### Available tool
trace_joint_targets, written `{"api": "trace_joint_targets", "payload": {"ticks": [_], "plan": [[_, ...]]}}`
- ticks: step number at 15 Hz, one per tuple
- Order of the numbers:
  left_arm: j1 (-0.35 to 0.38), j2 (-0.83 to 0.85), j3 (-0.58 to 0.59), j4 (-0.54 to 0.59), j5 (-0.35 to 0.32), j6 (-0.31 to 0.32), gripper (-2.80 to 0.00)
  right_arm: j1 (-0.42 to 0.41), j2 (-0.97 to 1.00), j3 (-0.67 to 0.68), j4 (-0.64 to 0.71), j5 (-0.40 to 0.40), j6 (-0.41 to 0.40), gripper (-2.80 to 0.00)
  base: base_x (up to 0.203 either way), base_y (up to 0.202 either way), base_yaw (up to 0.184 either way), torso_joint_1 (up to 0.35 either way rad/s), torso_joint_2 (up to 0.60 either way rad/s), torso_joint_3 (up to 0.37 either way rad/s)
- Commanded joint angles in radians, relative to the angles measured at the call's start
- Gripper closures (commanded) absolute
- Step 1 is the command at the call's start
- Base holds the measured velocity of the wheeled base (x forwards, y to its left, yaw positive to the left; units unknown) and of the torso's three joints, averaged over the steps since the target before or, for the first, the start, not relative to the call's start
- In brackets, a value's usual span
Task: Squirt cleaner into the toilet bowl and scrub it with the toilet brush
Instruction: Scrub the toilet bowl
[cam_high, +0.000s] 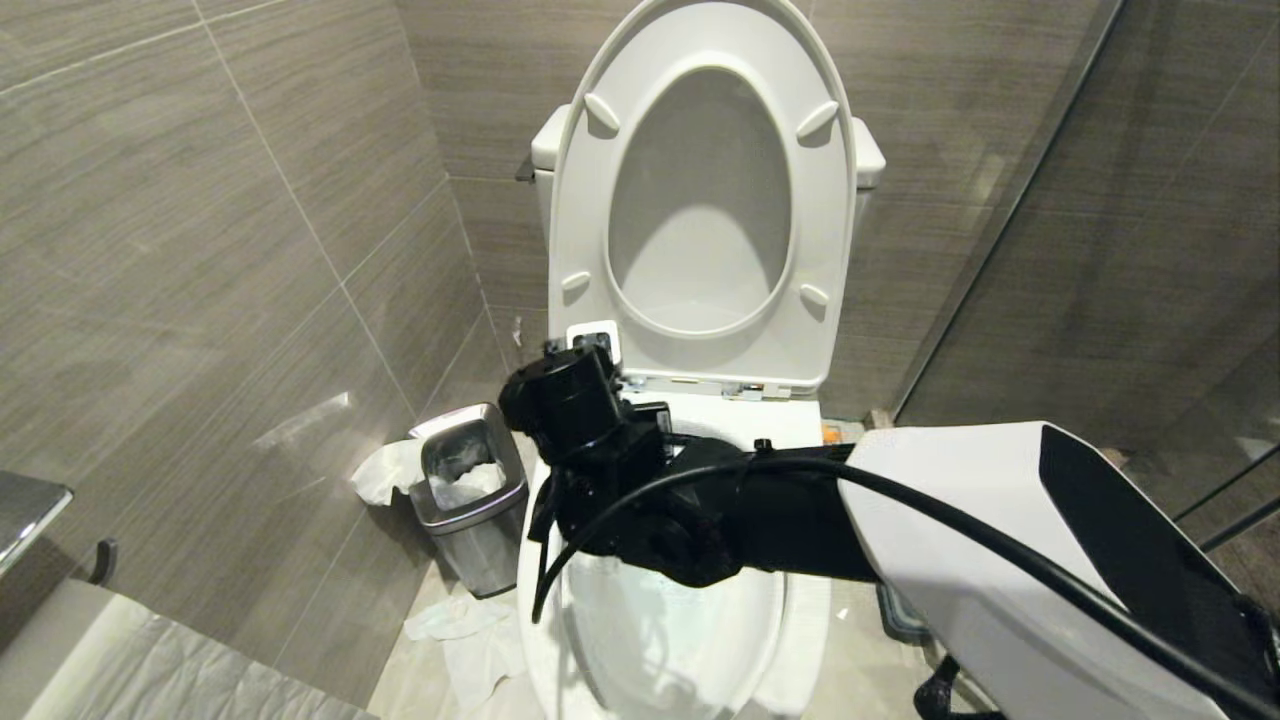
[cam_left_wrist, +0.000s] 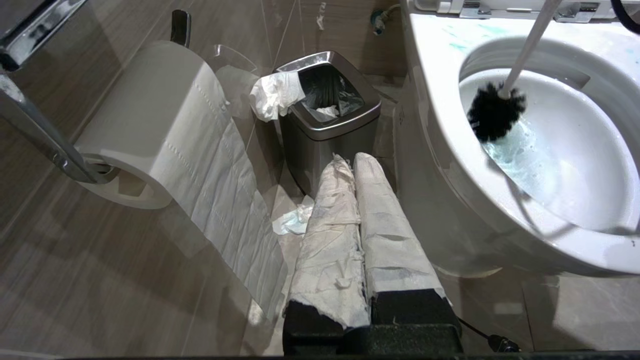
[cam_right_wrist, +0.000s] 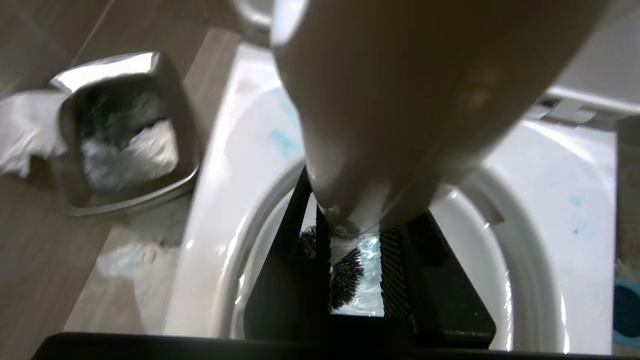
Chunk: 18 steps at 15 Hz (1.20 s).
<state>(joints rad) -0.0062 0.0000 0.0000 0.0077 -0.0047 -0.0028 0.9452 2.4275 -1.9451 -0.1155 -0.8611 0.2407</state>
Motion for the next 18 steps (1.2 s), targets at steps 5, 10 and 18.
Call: {"api": "trace_joint_targets", "payload": {"ticks": [5,10,18], "plan": [[0.000,0.002,0.002,0.000,0.000,0.000,0.00,0.053,-0.185,0.330,0.033,-0.010,0.088,0.00,0.000,0.000,0.000,0.000,0.00,0.000],[0.000,0.002,0.002,0.000,0.000,0.000,0.00,-0.008,-0.355,0.592,0.026,-0.046,0.159,0.00,0.000,0.000,0.000,0.000,0.00,0.000],[0.000,0.002,0.002,0.000,0.000,0.000,0.00,-0.128,-0.201,0.323,0.030,-0.095,0.137,0.00,0.000,0.000,0.000,0.000,0.00,0.000]]}}
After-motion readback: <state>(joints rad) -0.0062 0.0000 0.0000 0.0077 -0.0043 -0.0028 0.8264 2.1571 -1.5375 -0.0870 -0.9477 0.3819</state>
